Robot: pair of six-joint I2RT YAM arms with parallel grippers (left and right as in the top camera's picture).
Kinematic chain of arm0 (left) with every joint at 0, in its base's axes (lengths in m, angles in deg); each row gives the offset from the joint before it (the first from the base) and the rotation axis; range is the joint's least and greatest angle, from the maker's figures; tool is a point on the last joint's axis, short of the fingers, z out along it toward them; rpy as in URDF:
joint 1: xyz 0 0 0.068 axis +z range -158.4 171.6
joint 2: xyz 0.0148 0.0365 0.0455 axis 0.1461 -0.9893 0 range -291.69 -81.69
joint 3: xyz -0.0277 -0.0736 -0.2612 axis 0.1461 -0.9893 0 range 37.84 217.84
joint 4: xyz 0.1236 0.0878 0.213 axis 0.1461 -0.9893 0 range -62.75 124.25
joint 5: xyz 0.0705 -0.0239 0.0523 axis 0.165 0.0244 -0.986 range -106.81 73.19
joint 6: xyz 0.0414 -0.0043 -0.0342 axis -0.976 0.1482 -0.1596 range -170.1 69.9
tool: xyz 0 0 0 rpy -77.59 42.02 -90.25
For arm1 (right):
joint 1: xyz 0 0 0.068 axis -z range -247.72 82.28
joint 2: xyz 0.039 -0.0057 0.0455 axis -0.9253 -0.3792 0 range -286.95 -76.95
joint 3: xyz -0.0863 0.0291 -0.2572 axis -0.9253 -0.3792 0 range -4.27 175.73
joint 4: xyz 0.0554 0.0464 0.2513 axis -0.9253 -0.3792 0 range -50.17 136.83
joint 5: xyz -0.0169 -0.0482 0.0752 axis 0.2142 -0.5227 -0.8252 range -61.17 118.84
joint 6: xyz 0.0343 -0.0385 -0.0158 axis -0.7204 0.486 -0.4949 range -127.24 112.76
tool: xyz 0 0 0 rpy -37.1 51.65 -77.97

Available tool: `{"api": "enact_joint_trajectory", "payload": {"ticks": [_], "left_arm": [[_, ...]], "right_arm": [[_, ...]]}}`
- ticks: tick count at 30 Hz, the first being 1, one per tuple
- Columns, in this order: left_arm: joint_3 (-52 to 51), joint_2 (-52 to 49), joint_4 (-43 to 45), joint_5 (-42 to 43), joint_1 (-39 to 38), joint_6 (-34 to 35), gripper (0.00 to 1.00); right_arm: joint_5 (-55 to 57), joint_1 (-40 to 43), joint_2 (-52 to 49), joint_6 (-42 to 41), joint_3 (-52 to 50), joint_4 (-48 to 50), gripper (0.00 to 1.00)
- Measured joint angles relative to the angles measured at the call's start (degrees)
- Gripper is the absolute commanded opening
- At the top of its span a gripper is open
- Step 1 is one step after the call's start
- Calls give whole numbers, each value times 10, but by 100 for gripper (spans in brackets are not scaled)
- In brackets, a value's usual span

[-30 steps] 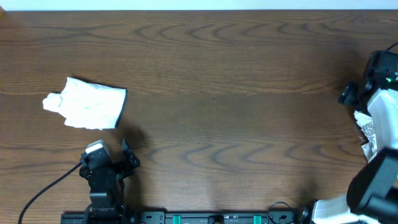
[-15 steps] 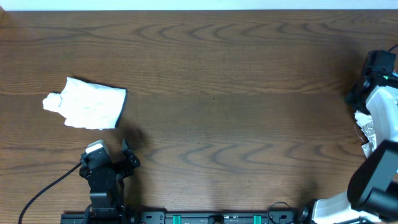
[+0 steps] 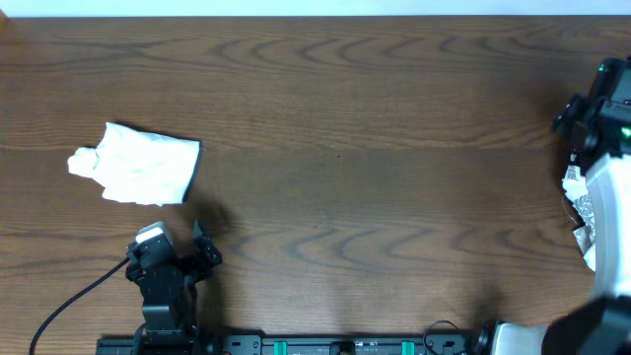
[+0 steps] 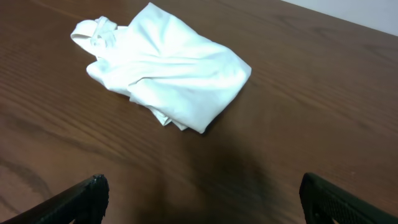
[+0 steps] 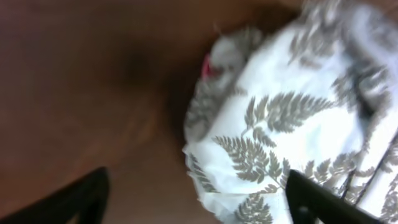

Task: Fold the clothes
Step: 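Reach the right gripper to the fern-print cloth at the right edge and grasp it, then lift the fern-print cloth with the right gripper and drag it to table center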

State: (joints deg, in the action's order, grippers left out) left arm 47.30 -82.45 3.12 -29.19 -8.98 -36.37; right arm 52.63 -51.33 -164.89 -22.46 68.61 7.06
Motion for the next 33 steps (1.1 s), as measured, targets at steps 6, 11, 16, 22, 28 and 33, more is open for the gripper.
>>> {"api": "enact_joint_trajectory", "payload": {"ticks": [6, 11, 16, 22, 28, 33], "left_arm": [[0, 0, 0, 0, 0, 0, 98], [0, 0, 0, 0, 0, 0, 98], [0, 0, 0, 0, 0, 0, 98], [0, 0, 0, 0, 0, 0, 98], [0, 0, 0, 0, 0, 0, 98], [0, 0, 0, 0, 0, 0, 98]], "right_arm": [[5, 24, -118, 1, -14, -7, 99], [19, 37, -158, -11, -15, -10, 70], [29, 52, -164, -31, -16, -24, 1], [9, 39, -114, -43, -15, -27, 1], [-133, -19, 41, -8, 7, 23, 1], [-317, -92, 143, 16, 25, 126, 1]]}}
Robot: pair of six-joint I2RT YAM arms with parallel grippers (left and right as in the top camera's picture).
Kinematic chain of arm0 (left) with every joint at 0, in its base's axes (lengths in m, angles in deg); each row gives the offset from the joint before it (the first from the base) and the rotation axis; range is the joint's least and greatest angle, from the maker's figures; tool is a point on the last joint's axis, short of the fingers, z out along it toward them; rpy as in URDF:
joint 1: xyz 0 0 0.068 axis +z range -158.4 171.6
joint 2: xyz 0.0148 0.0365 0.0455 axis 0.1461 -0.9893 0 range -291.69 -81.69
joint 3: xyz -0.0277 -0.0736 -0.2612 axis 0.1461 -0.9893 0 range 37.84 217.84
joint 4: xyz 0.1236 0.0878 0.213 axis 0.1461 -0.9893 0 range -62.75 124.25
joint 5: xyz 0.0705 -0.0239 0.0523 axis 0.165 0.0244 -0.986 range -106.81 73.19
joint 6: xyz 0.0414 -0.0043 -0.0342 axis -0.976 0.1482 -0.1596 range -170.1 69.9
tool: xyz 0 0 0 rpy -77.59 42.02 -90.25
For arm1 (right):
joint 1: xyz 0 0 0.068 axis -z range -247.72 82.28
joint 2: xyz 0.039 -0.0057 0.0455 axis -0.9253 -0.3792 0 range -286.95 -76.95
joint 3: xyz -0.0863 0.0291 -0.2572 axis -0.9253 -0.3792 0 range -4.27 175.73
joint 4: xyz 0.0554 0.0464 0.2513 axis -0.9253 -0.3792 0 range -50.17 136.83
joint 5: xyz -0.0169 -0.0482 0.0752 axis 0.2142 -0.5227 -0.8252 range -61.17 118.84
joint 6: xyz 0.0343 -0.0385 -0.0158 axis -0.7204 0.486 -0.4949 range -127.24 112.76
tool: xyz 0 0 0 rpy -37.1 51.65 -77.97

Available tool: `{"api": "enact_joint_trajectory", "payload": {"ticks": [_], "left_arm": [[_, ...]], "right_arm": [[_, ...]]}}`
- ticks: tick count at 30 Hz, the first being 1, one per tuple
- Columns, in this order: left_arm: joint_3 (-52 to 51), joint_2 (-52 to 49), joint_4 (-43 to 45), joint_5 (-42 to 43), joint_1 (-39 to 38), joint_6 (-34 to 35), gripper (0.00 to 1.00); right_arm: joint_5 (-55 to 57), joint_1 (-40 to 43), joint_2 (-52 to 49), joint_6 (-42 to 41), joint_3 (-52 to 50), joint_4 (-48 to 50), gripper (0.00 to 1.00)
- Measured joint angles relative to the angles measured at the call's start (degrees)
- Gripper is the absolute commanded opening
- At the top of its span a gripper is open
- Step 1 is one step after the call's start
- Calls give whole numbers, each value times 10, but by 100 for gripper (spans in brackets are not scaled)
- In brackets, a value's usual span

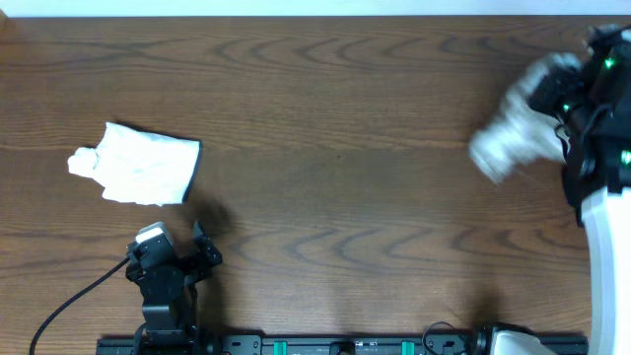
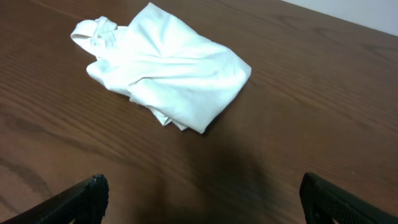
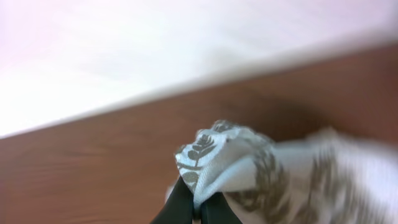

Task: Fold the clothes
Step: 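Lift the fern-print cloth with the right gripper and drag it to table center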

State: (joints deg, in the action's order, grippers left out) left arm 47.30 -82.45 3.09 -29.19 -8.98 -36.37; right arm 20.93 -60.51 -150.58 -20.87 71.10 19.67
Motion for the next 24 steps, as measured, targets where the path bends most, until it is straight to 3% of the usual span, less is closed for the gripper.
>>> {"api": "enact_joint_trajectory", "payload": {"ticks": [5, 14, 24], "left_arm": [[0, 0, 0, 0, 0, 0, 98], [0, 0, 0, 0, 0, 0, 98], [0, 0, 0, 0, 0, 0, 98]], "right_arm": [[-117, -76, 24, 2, 2, 59, 1], [-167, -180, -31, 3, 2, 82, 1], [-167, -176, -56, 21, 2, 94, 1]]}}
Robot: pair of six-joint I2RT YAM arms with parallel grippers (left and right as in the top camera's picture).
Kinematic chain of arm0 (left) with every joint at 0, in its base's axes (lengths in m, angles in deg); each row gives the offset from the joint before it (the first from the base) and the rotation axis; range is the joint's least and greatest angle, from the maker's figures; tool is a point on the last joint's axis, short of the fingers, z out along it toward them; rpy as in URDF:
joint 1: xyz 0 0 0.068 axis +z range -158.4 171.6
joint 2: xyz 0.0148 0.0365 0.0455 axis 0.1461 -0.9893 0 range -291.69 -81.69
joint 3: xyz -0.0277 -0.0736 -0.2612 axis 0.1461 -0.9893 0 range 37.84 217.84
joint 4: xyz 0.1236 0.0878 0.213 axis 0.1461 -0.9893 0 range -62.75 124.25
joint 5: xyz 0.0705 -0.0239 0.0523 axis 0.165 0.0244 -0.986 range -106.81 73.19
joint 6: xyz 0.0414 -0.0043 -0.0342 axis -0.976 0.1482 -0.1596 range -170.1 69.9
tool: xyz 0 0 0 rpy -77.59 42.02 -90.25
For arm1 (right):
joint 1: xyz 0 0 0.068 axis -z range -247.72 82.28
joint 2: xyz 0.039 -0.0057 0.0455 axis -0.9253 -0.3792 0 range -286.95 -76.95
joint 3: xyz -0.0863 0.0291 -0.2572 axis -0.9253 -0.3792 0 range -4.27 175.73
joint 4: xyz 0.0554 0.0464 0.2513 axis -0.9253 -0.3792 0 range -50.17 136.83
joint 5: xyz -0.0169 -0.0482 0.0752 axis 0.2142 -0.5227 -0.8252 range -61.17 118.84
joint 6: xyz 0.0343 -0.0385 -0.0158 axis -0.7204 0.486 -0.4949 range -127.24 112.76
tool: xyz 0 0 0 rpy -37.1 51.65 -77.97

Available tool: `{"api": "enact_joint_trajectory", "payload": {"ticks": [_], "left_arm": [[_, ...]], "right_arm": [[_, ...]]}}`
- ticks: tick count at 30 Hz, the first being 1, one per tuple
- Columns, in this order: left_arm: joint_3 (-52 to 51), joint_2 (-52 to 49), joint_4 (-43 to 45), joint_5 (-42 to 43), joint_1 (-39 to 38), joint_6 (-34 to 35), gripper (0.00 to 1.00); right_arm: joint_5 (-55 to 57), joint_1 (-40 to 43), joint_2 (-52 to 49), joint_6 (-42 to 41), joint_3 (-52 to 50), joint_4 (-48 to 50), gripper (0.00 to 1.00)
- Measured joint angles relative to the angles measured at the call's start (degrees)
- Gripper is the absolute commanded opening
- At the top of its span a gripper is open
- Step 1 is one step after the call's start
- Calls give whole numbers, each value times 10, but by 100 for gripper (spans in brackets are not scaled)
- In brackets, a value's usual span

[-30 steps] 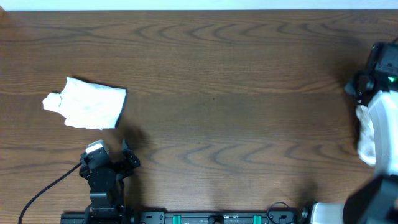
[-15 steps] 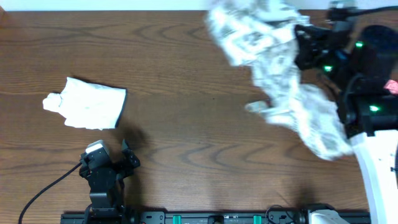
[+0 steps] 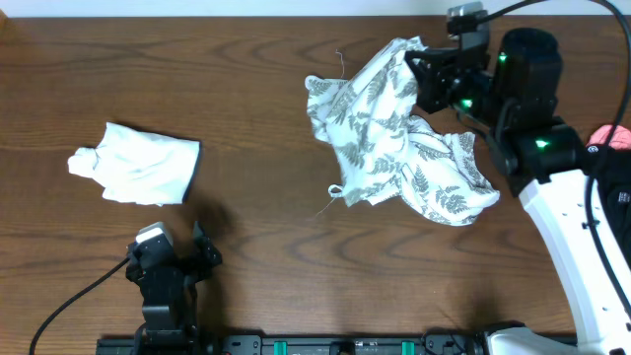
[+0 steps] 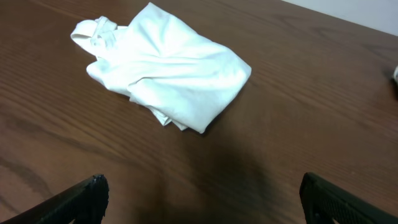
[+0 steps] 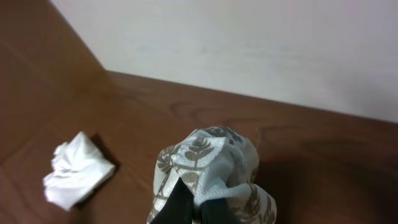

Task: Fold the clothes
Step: 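Lift the fern-print cloth with the right gripper and drag it to table center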

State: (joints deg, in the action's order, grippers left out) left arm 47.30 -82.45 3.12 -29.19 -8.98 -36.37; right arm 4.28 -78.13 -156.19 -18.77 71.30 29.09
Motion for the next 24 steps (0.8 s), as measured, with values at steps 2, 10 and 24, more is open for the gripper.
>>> {"api": "enact_joint_trajectory", "payload": {"ticks": [2, 10, 24], "left_arm": [[0, 0, 0, 0, 0, 0, 98], [0, 0, 0, 0, 0, 0, 98], [0, 0, 0, 0, 0, 0, 98]], "right_arm": [[12, 21, 14, 5, 0, -23, 1], [45, 193, 56, 21, 96, -127, 1], [-78, 251, 26, -54, 185, 45, 1]]}}
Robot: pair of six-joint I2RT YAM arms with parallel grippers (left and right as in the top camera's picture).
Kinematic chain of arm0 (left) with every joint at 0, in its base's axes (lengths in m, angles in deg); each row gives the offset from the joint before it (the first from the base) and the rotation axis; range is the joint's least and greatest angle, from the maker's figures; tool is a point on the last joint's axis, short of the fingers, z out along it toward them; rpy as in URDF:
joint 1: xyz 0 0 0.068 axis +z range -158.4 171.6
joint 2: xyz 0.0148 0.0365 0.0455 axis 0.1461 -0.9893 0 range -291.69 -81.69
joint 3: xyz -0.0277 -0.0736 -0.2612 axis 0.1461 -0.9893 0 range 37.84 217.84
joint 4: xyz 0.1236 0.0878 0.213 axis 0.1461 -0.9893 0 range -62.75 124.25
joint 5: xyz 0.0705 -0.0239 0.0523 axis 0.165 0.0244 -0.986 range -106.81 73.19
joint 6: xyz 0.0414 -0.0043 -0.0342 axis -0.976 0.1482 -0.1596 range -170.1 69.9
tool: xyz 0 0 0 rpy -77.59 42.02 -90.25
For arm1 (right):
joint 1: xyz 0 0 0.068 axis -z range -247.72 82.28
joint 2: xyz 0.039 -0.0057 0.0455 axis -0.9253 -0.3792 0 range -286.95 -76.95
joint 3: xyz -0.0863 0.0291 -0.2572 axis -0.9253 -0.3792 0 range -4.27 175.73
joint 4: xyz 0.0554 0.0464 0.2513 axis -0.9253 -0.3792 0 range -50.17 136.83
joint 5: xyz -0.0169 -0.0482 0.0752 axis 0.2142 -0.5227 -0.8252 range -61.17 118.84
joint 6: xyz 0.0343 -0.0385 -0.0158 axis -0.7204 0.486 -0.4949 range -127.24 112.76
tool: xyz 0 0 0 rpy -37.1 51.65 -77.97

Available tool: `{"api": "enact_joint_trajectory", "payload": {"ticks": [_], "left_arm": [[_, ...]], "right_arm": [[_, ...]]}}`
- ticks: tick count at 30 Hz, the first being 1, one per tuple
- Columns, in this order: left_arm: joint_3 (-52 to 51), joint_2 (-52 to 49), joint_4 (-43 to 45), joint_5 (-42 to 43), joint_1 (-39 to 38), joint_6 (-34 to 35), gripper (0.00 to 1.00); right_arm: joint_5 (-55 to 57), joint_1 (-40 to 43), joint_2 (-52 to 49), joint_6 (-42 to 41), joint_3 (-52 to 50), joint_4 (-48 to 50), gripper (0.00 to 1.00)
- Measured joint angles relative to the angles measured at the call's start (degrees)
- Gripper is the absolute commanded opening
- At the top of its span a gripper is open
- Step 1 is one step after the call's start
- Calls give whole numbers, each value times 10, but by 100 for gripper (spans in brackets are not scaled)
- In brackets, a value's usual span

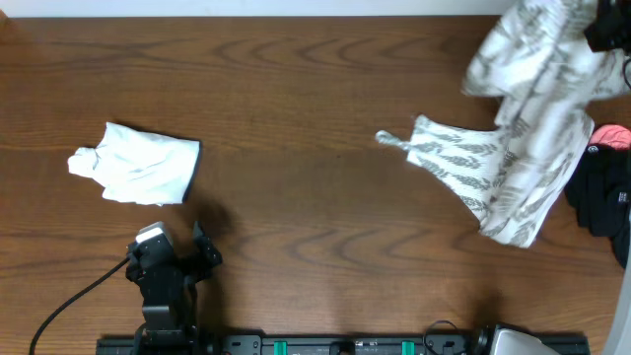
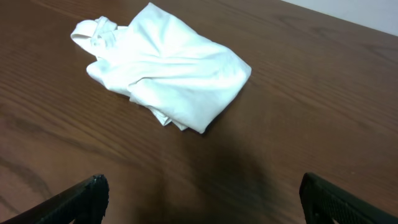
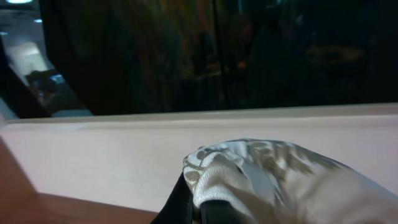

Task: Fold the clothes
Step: 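Lift the fern-print cloth with the right gripper and drag it to table center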

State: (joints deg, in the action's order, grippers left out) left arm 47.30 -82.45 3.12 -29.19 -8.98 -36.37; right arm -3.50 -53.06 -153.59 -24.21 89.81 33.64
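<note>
A white garment with a grey fern print [image 1: 527,128] hangs in the air at the table's right end, blurred, its lower part trailing toward the table. My right gripper [image 3: 198,208] is shut on a bunched fold of the fern-print garment [image 3: 249,171], raised high and looking at a wall and dark window. A folded white garment [image 1: 138,163] lies at the left; the left wrist view shows this white garment [image 2: 165,71] ahead of my open left gripper [image 2: 202,199], which holds nothing.
A dark garment [image 1: 603,192] and something pink [image 1: 613,136] lie at the table's right edge. The left arm's base [image 1: 163,271] sits at the near left edge. Bare brown wood table [image 1: 315,217] spans the middle.
My right gripper, still shut on the fern-print garment, has moved from over the table's upper middle to the upper right corner, higher up. The garment went with it. The left arm stayed put.
My right gripper was open over the fern-print garment at the right edge. Then it was shut on a fold and lifted. Then the garment hung spread over the table's upper middle. Now it hangs at the right end. The white garment never moved.
</note>
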Motion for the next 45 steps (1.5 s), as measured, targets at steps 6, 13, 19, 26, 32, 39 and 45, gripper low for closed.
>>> {"api": "enact_joint_trajectory", "payload": {"ticks": [6, 13, 19, 26, 32, 39, 45], "left_arm": [[0, 0, 0, 0, 0, 0, 98], [0, 0, 0, 0, 0, 0, 98], [0, 0, 0, 0, 0, 0, 98], [0, 0, 0, 0, 0, 0, 98], [0, 0, 0, 0, 0, 0, 98], [0, 0, 0, 0, 0, 0, 98], [0, 0, 0, 0, 0, 0, 98]], "right_arm": [[-18, 38, -30, -24, 17, -25, 1], [-56, 204, -31, -41, 114, -62, 1], [-79, 284, -24, -92, 135, -15, 1], [-151, 247, -62, -198, 136, 148, 1], [-191, 130, -110, -255, 137, 186, 1], [-239, -1, -189, -256, 137, 160, 1], [-266, -137, -257, -224, 137, 81, 25]]}}
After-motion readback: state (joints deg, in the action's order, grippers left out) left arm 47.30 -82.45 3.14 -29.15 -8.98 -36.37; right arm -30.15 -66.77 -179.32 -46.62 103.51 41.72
